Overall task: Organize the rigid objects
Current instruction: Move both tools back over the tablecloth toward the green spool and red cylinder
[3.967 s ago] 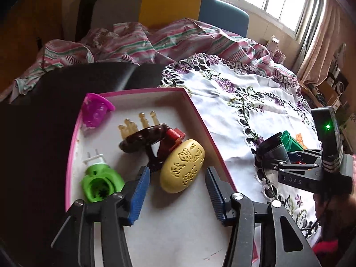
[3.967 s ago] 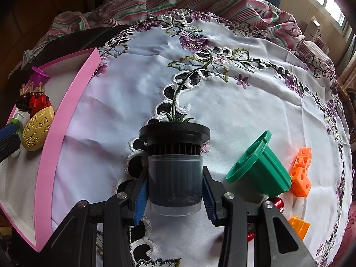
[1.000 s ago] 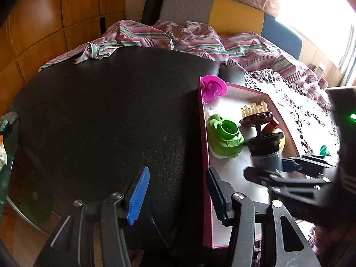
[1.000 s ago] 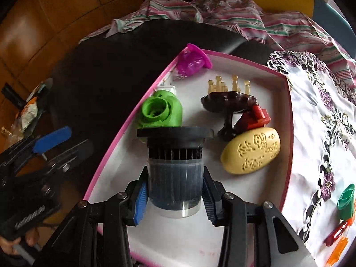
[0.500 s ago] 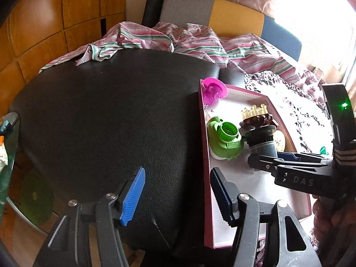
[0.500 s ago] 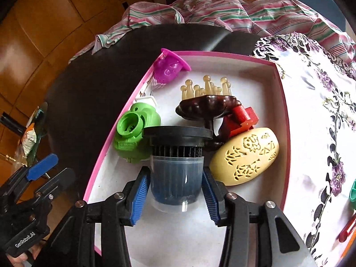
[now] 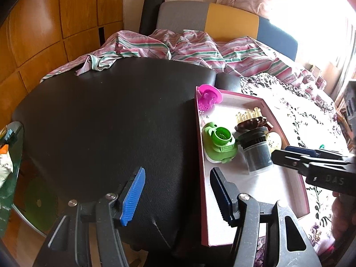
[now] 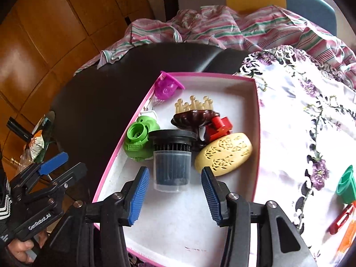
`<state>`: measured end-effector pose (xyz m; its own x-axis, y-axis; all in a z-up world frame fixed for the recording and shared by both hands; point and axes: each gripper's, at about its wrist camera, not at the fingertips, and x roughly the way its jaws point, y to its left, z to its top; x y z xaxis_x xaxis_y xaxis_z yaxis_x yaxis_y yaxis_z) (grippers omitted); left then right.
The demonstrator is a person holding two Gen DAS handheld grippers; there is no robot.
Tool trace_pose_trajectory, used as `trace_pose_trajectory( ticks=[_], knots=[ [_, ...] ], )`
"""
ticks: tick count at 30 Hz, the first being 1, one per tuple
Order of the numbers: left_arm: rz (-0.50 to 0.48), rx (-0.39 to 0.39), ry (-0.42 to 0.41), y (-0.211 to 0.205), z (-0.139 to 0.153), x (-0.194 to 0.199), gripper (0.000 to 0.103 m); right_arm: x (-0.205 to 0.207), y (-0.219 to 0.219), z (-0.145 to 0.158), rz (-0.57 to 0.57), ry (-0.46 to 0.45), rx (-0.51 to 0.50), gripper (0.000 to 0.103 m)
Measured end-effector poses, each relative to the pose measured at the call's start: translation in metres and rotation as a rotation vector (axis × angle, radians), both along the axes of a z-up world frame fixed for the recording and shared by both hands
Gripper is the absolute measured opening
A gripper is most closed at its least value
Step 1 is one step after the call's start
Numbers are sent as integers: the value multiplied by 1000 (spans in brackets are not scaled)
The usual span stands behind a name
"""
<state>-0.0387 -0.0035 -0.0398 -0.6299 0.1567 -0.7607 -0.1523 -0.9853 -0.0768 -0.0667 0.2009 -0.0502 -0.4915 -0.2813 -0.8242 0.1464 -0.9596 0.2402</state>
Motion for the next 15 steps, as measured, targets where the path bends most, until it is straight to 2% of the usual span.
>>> trace_pose_trajectory(
  ticks=[15],
  knots=[
    [-47,-26,22,18,6,8,62,15,44,22,-78,50,10,49]
  ],
)
